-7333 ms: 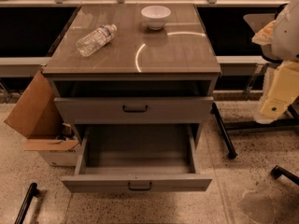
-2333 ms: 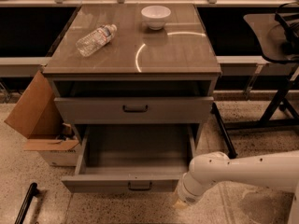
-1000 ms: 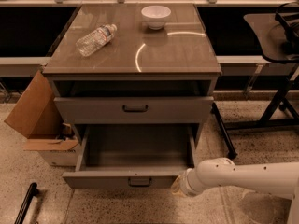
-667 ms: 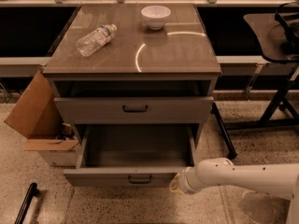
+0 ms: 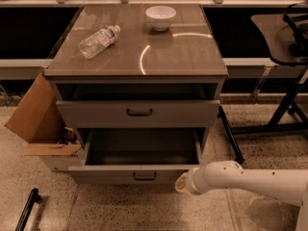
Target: Close middle drawer
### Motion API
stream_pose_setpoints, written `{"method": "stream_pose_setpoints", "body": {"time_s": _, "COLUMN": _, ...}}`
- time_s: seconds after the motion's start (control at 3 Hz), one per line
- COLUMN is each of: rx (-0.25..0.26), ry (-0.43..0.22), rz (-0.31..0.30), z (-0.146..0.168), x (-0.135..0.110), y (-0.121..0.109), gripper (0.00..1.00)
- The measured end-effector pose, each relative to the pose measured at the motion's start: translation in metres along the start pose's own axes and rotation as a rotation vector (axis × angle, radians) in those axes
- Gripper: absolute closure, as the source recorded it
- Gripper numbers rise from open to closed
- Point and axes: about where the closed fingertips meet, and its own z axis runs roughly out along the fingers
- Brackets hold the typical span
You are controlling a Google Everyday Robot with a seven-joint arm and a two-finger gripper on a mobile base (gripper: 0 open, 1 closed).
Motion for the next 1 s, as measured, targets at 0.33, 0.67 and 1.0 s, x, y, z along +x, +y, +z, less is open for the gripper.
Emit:
{"method": "stream_pose_setpoints", "body": {"time_s": 0.33, "rx": 0.066, "ry": -0.040, "rz": 0.008, "z": 0.003, "x": 0.002, "y": -0.033, "gripper": 1.00}}
{"method": "stream_pose_setpoints", "body": {"time_s": 0.67, "rx": 0.094, "ry": -0.072, "rz": 0.007, "z": 0.009, "x": 0.002, "y": -0.060, "gripper": 1.00}}
{"method": "stream_pose_setpoints", "body": {"time_s": 1.0, "rx": 0.114, "ry": -0.092, "rz": 0.007, "z": 0.014, "x": 0.003, "y": -0.081, "gripper": 1.00}}
